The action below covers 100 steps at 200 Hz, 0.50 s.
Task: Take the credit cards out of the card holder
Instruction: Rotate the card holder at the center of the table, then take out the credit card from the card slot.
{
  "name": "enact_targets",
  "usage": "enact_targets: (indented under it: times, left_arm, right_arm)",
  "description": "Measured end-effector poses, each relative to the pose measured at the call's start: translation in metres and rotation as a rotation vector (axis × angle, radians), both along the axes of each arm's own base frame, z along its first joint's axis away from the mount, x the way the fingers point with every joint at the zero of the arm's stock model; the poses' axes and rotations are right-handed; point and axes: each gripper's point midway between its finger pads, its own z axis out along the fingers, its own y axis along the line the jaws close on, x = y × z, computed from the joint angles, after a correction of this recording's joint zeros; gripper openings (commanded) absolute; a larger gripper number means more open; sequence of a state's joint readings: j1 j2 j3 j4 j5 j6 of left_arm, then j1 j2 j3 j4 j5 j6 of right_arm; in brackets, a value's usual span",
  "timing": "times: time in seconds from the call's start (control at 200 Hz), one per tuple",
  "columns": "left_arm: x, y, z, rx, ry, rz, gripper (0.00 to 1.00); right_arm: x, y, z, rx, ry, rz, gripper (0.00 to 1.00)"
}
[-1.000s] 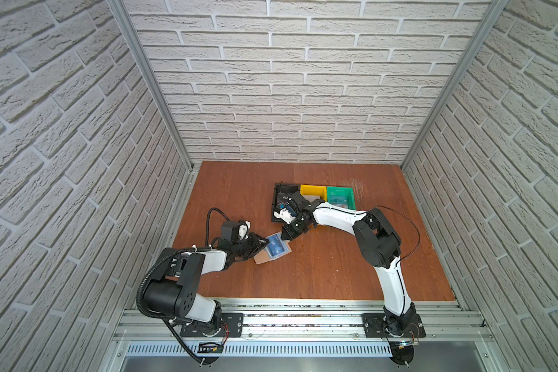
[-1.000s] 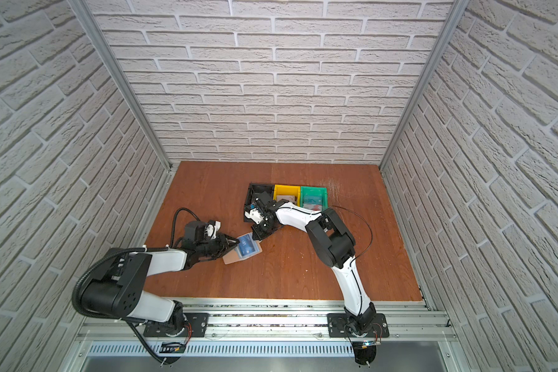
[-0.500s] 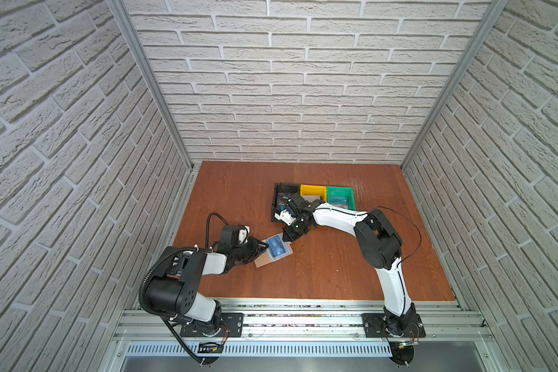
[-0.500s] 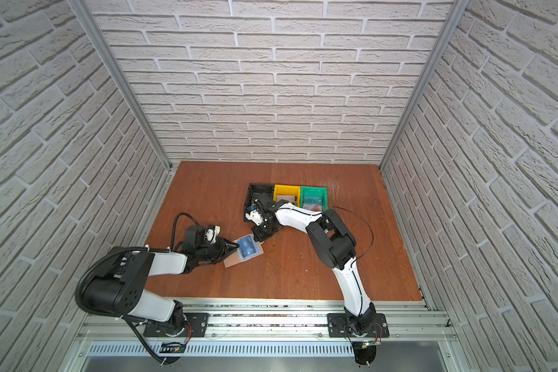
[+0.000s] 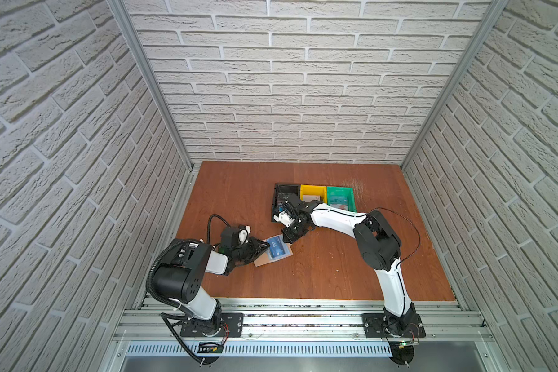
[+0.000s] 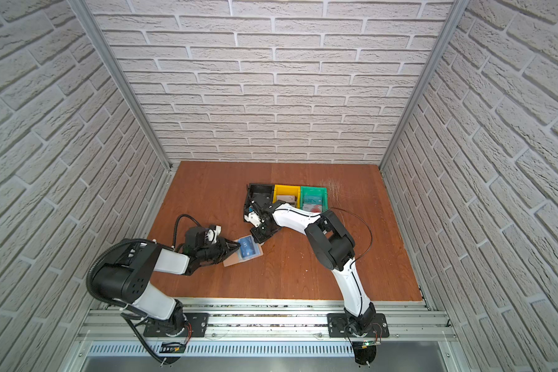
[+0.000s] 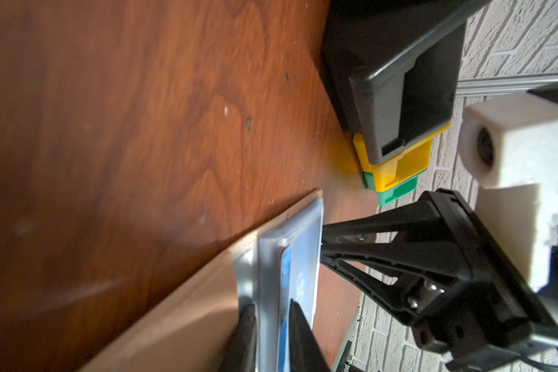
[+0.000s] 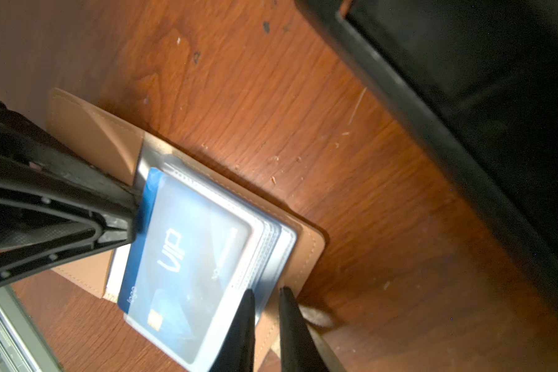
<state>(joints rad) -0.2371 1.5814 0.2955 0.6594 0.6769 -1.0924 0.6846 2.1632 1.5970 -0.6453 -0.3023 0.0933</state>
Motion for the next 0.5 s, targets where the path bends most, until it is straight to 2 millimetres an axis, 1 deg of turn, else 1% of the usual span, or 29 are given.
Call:
enact_targets:
  times: [0.085,0.5]
  left_arm:
    - [-0.0001,0.0003,-0.0004,0.001,0.001,0.002,0.18]
    - [-0.0022,0.0014,-0.001,0.015,0.002,-0.004,0.19]
  right_arm:
    - [-0.0006,-0.0002,0.0,-0.001,0.002,0.0,0.17]
    - [-0.0061,0.0,0.0001,-0.007,0.021,0.007,0.17]
